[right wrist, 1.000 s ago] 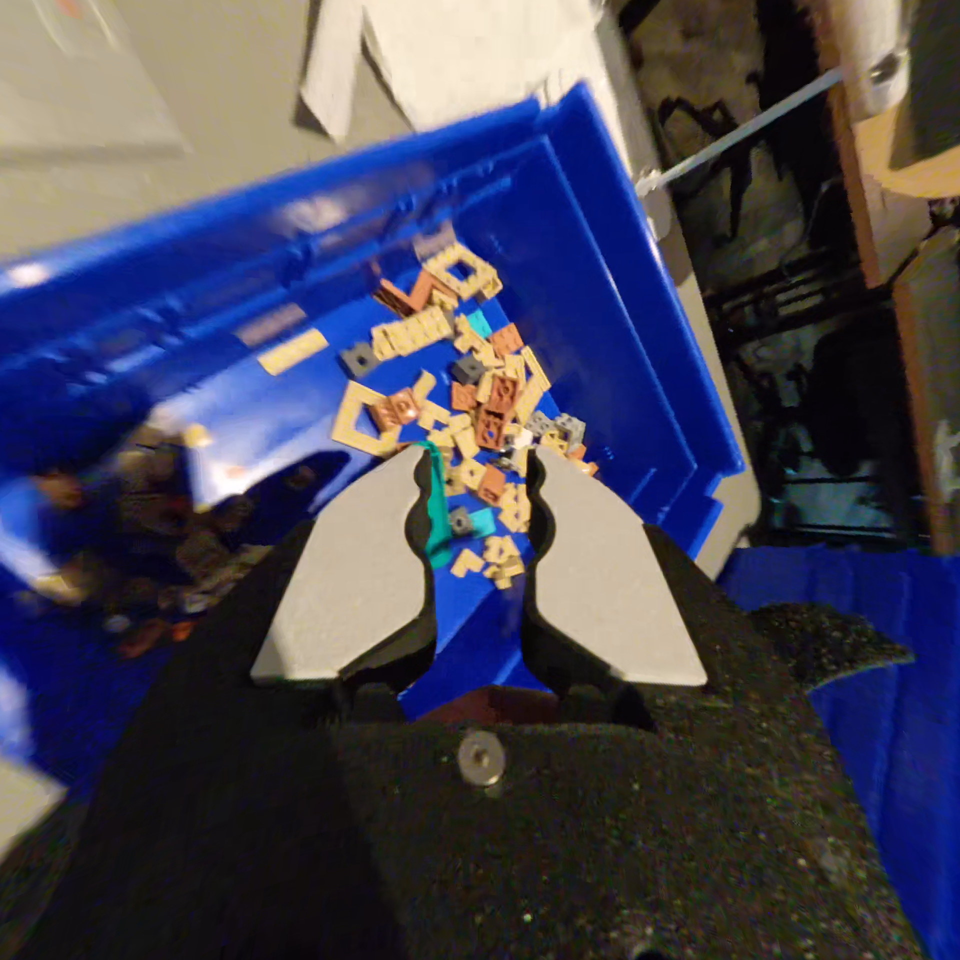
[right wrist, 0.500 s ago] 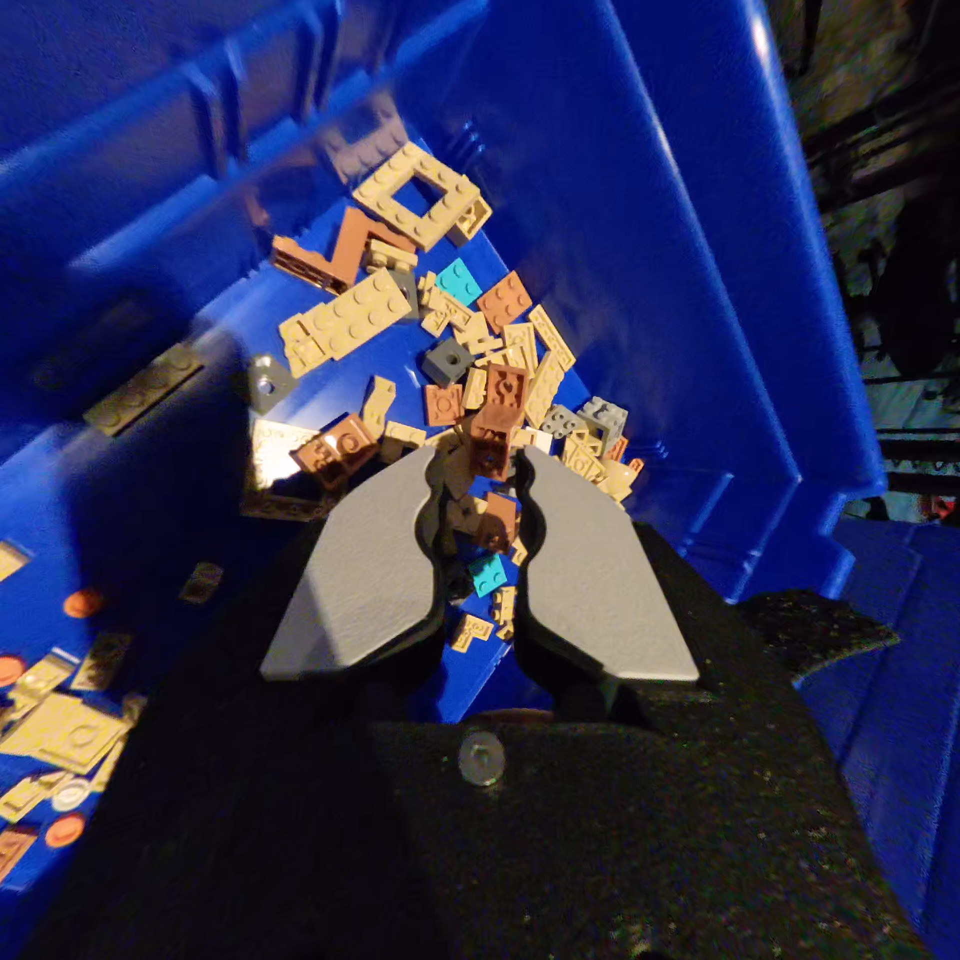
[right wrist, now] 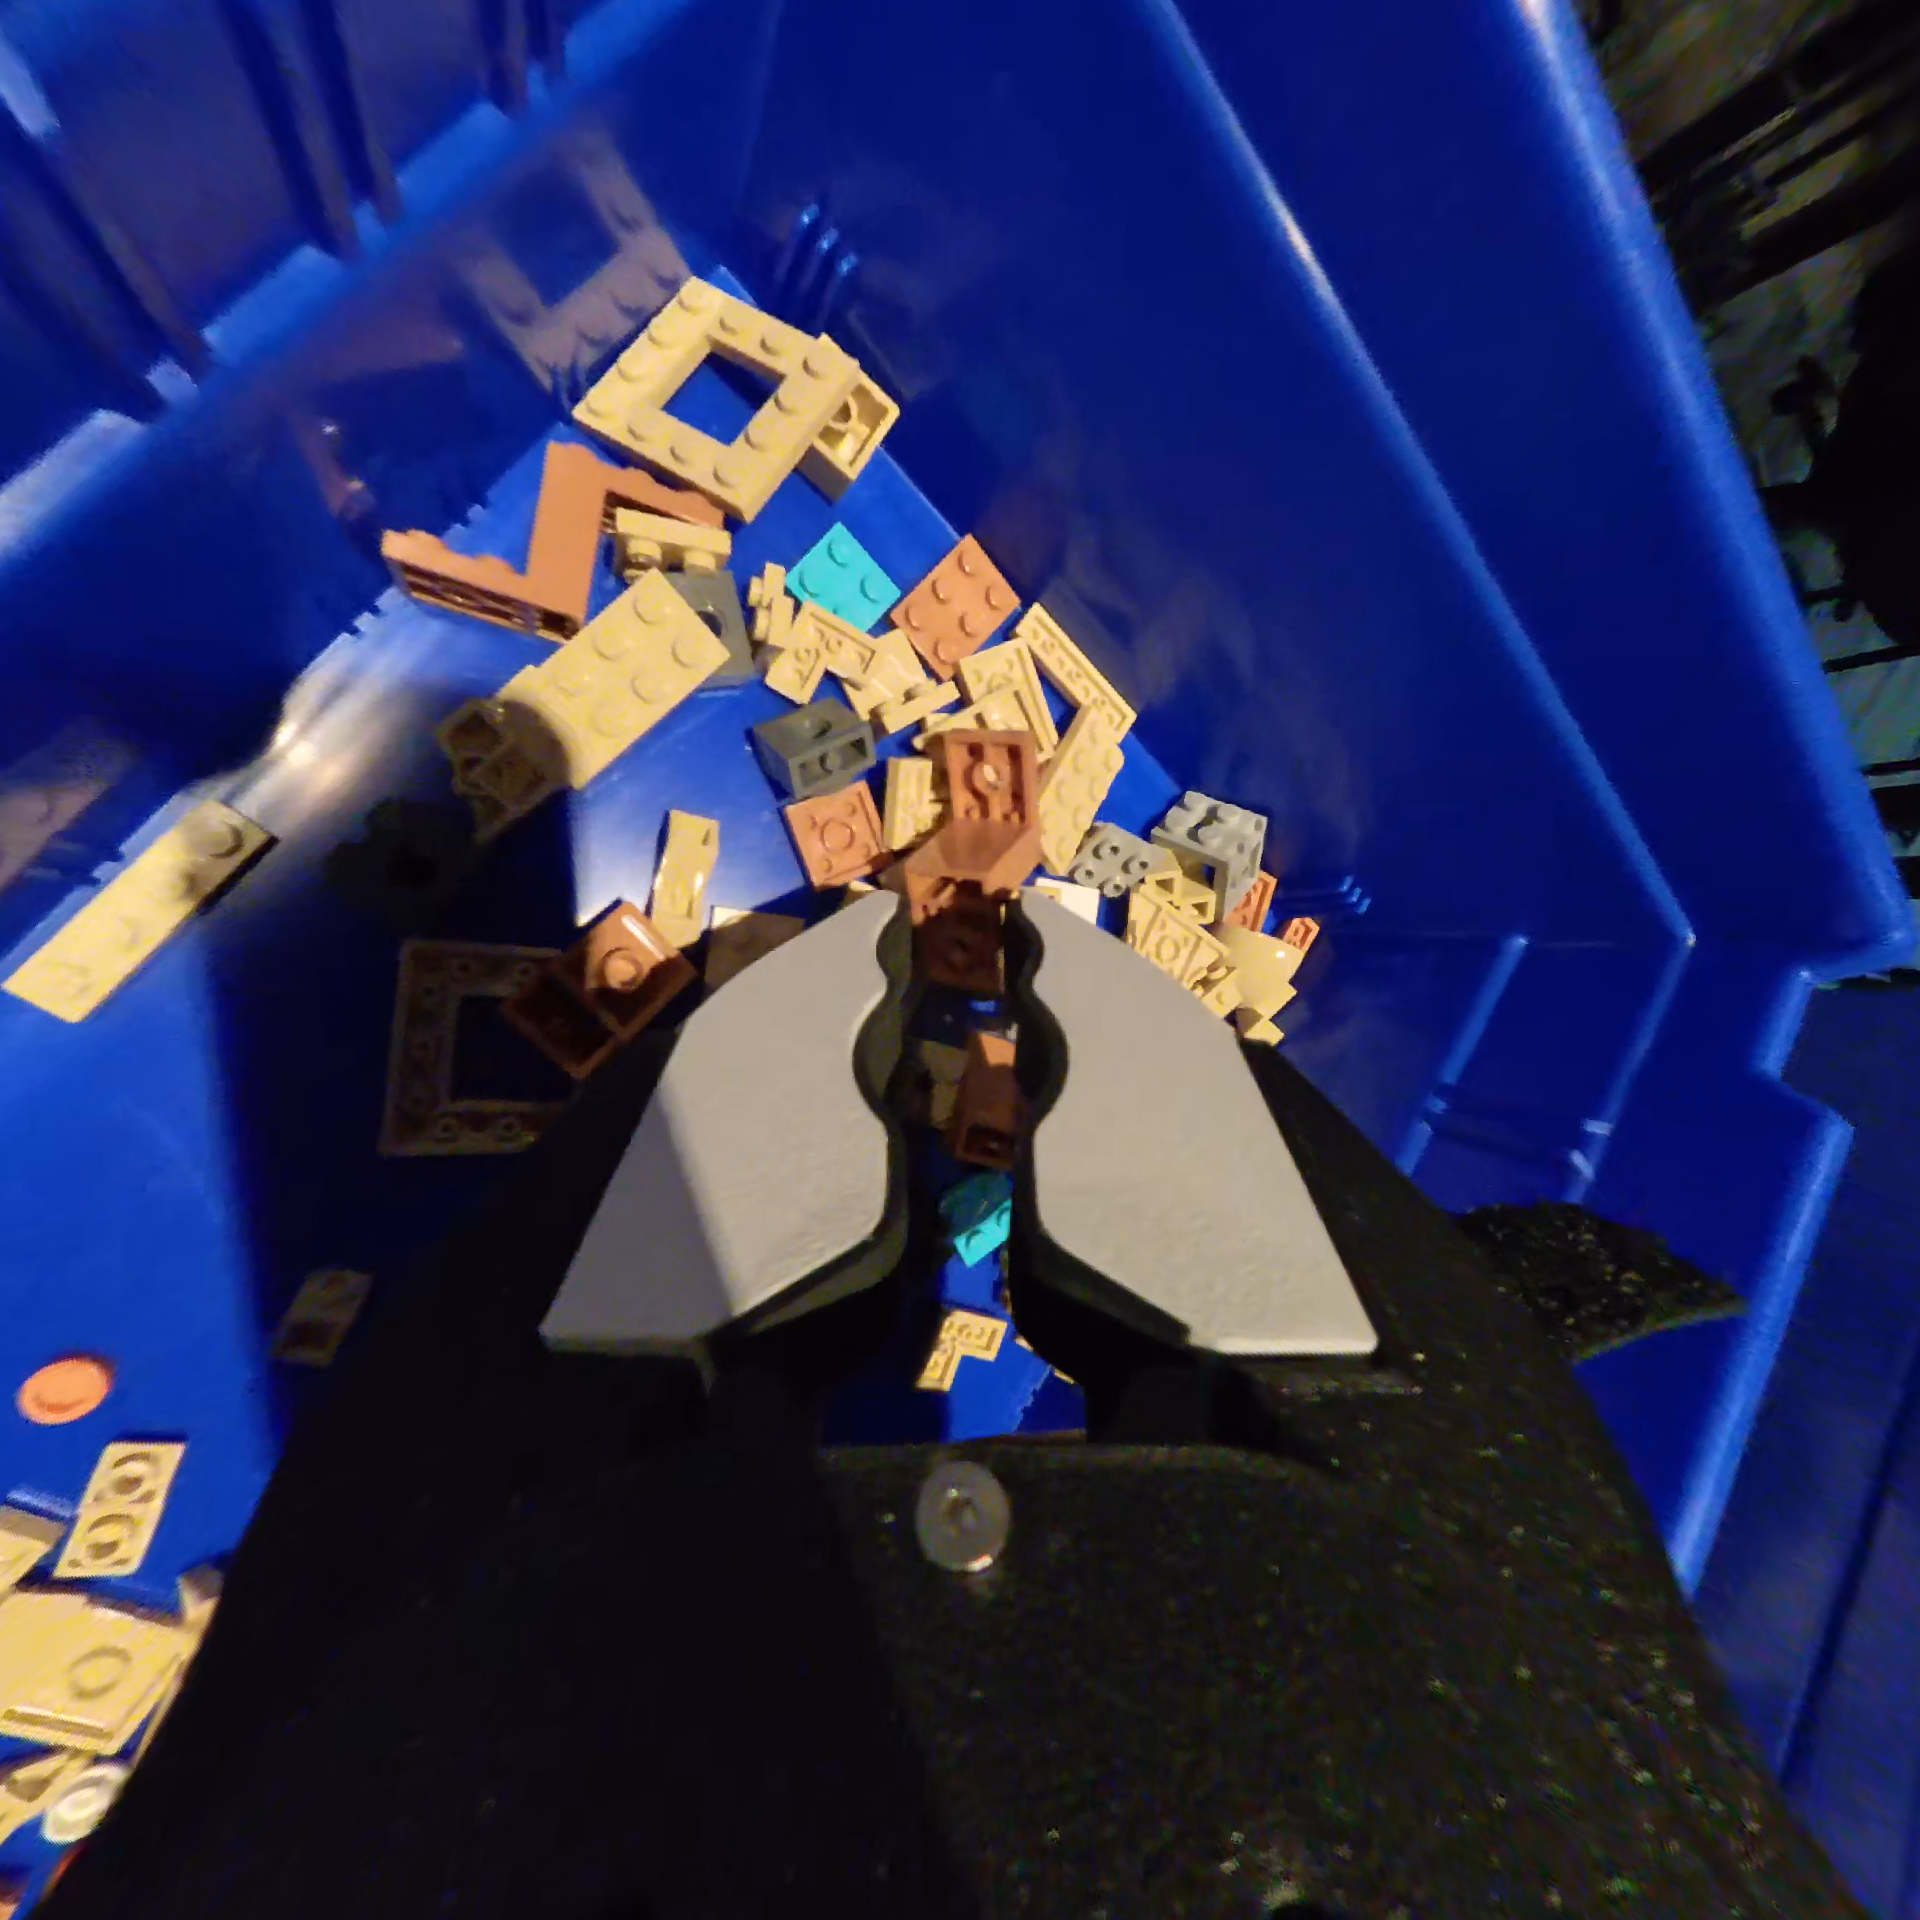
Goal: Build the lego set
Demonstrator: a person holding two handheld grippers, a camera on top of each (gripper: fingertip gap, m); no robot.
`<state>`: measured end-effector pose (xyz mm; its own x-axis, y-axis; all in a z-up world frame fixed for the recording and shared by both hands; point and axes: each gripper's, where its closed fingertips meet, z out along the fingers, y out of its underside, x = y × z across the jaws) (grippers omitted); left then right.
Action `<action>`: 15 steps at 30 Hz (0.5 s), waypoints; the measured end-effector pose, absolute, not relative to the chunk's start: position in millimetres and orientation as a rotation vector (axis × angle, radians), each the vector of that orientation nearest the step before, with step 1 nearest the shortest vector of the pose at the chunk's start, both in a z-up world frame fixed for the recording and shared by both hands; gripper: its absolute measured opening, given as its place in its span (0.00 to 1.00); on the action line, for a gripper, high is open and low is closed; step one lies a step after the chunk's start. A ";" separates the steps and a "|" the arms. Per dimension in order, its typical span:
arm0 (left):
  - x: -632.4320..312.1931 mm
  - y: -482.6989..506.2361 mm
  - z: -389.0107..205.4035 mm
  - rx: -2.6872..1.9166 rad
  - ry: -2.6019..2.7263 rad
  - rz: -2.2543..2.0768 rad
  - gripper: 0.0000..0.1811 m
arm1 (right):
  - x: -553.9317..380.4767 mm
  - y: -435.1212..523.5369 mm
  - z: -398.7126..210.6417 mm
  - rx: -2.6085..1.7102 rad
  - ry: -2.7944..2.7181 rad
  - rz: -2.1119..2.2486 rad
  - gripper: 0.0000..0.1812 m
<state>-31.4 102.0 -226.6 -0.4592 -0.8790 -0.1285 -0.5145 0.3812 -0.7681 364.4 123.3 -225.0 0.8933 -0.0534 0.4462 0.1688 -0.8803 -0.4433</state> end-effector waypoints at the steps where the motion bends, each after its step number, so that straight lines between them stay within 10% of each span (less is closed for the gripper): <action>1: -31.4 102.0 -226.5 -1.193 2.114 -0.903 0.15 | 362.2 122.9 -222.6 -2.567 -0.072 -0.608 0.10; 15: -32.3 100.5 -229.0 -1.162 2.129 -0.861 0.15 | 284.3 106.0 -99.5 -1.754 0.346 0.754 0.09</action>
<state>-32.3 100.5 -229.0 -0.4672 -0.8683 -0.1667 -0.5083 0.4180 -0.7530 284.3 106.0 -99.5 0.7511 0.1433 -0.6444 -0.5817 -0.3180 -0.7487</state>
